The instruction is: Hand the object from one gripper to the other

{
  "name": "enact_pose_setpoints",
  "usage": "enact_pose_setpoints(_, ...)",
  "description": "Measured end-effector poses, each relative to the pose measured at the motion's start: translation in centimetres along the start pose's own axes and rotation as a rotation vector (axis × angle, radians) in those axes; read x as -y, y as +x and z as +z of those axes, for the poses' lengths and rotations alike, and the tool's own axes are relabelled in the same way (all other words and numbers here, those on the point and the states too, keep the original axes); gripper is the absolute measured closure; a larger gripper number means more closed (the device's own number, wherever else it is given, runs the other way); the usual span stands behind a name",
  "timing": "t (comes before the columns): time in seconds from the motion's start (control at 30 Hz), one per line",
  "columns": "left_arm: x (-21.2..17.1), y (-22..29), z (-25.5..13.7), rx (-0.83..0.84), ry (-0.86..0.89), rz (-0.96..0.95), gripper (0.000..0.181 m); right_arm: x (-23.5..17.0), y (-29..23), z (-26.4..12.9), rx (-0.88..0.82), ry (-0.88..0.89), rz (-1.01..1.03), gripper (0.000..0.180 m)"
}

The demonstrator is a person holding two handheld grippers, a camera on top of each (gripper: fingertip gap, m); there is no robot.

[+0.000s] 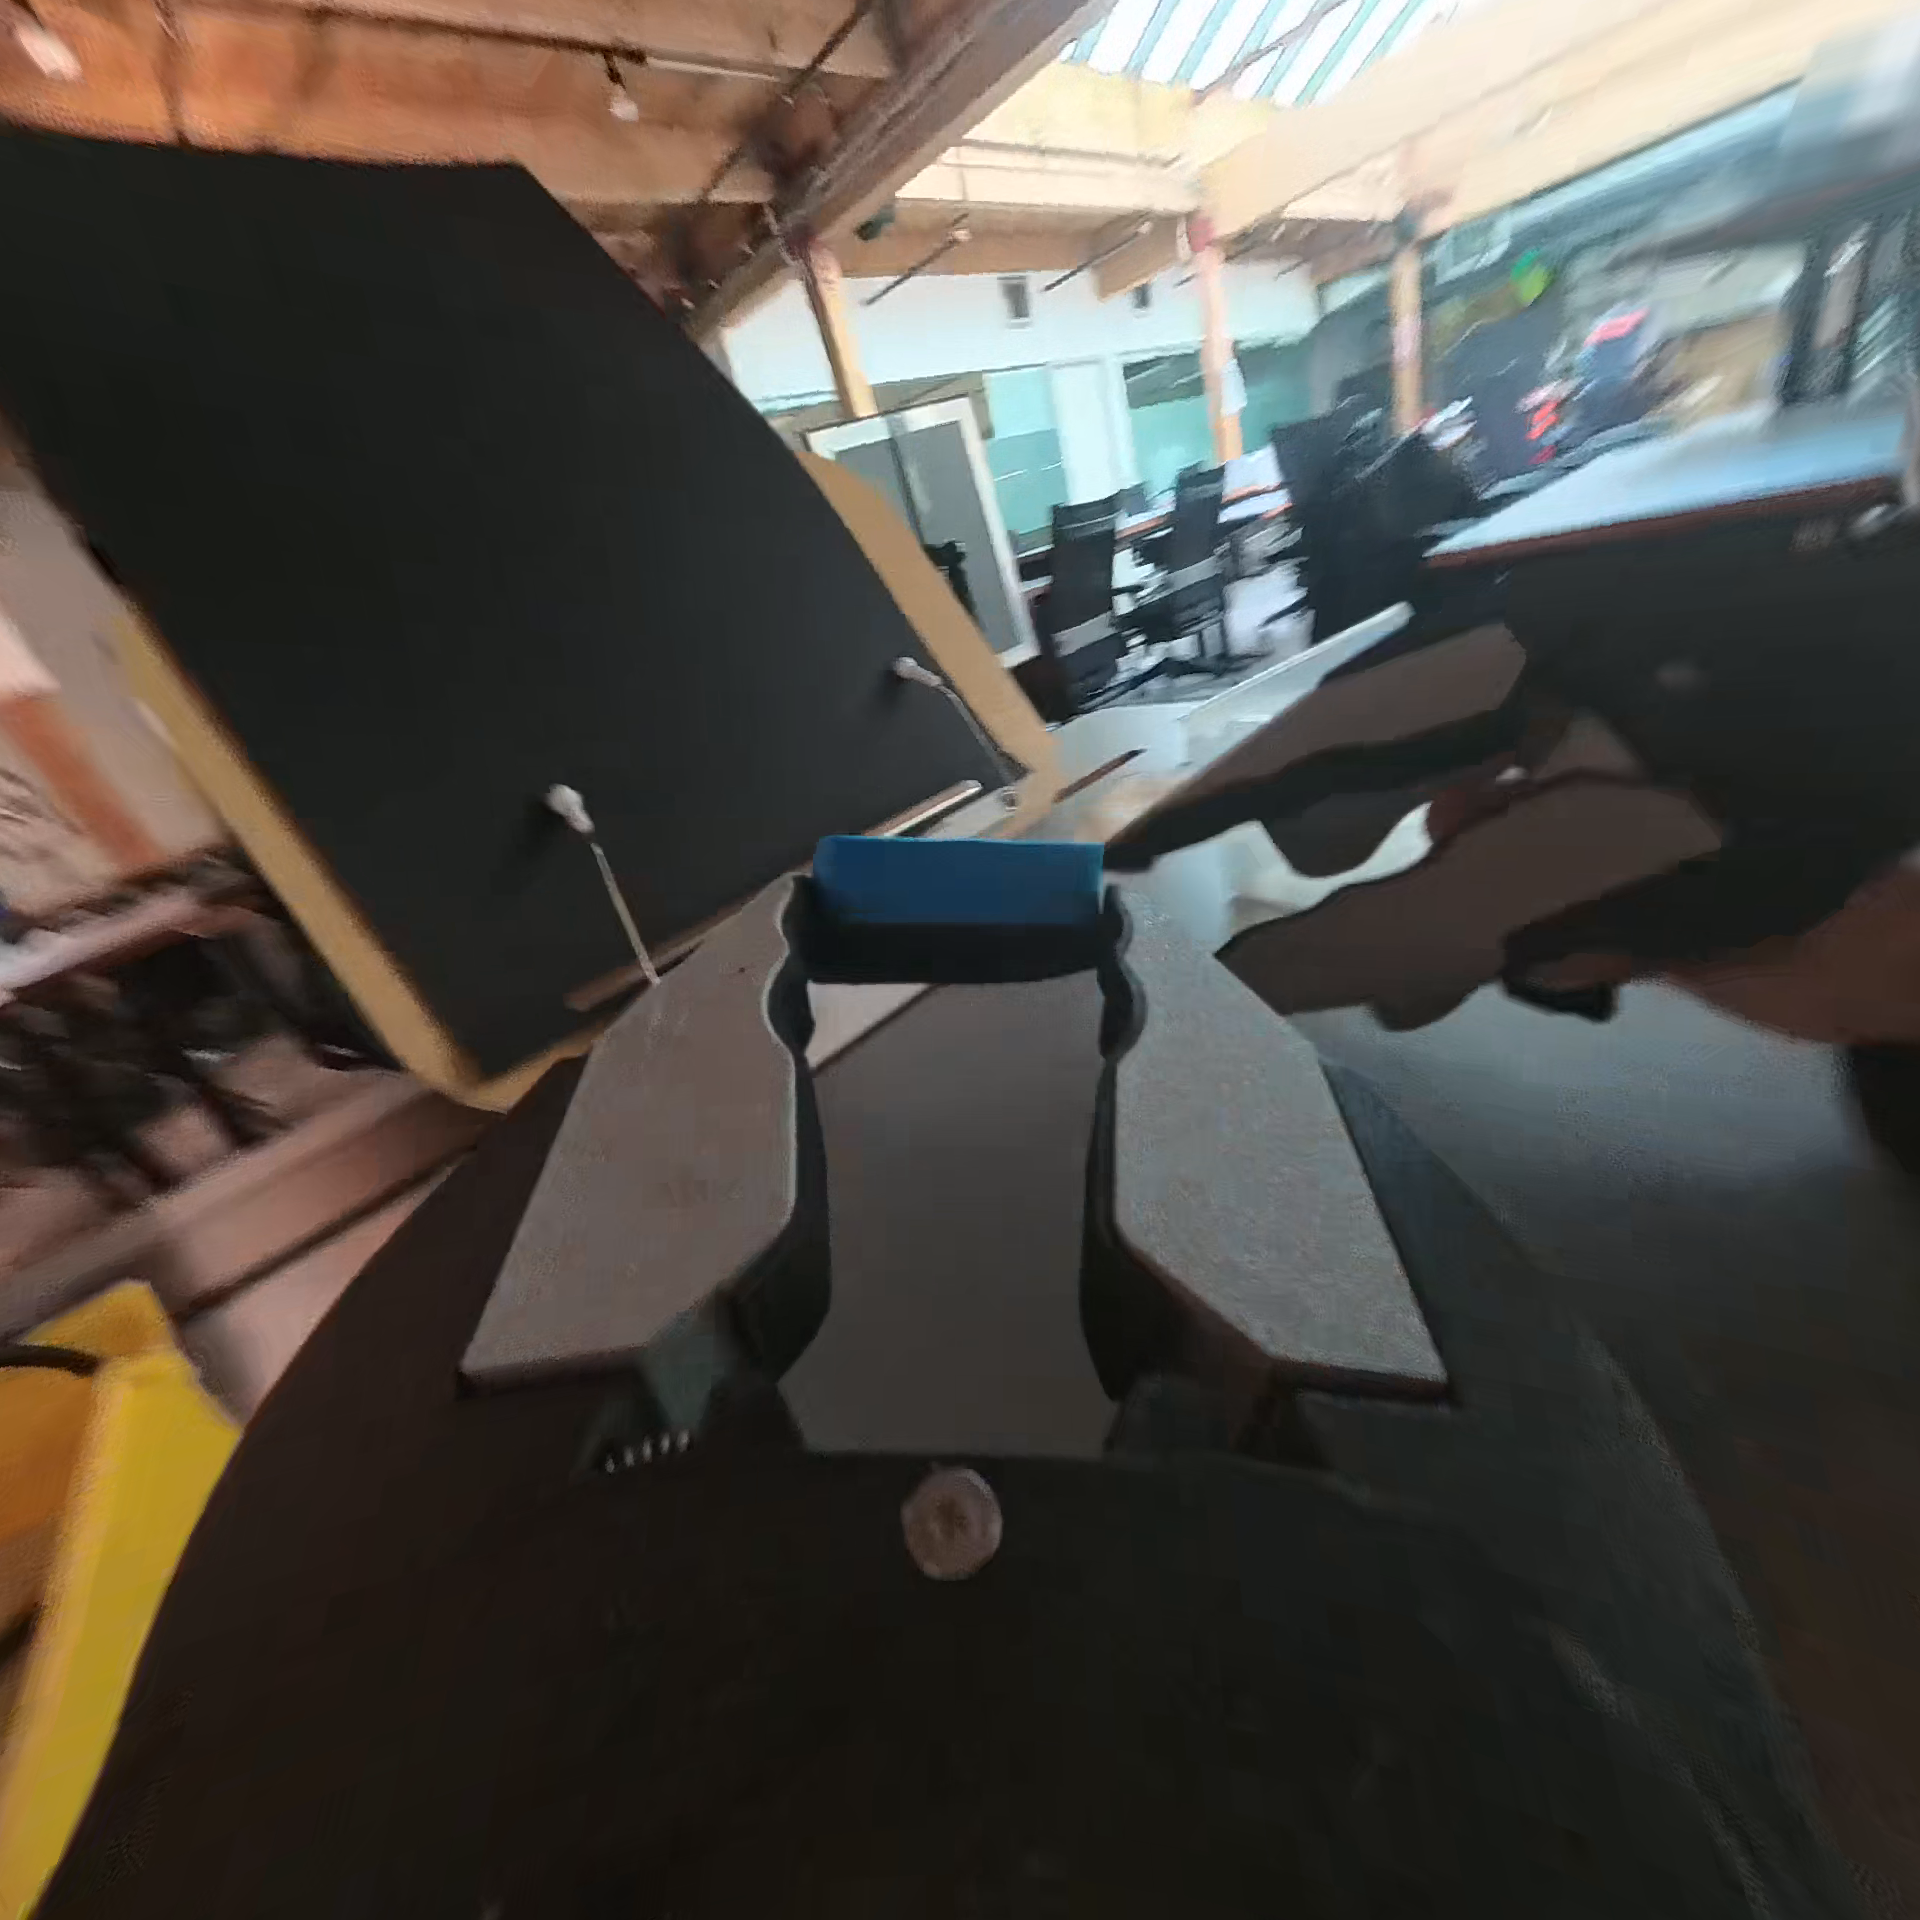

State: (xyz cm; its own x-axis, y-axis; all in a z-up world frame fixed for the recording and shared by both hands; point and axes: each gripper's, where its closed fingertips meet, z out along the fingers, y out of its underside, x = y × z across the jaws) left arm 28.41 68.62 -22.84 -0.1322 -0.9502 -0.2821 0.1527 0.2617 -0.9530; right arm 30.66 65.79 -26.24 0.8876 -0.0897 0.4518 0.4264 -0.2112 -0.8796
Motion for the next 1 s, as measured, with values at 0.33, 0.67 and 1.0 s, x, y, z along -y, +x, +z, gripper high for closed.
enact_pose_setpoints(0.33,-1.7,2.3,1.1,0.129,-0.125,0.662,0.130,1.8,-1.6,-0.3,0.231,0.127,0.317,0.124)
enact_pose_setpoints(0.67,-3.0,4.2,1.8,0.119,-0.194,0.880,0.128,-0.4,-2.0,1.1,0.079,-0.053,0.069,0.140)
enact_pose_setpoints(1.0,-2.5,3.8,1.8,0.145,-0.171,0.742,0.129,0.1,-2.2,1.0,0.111,-0.039,0.175,0.151)
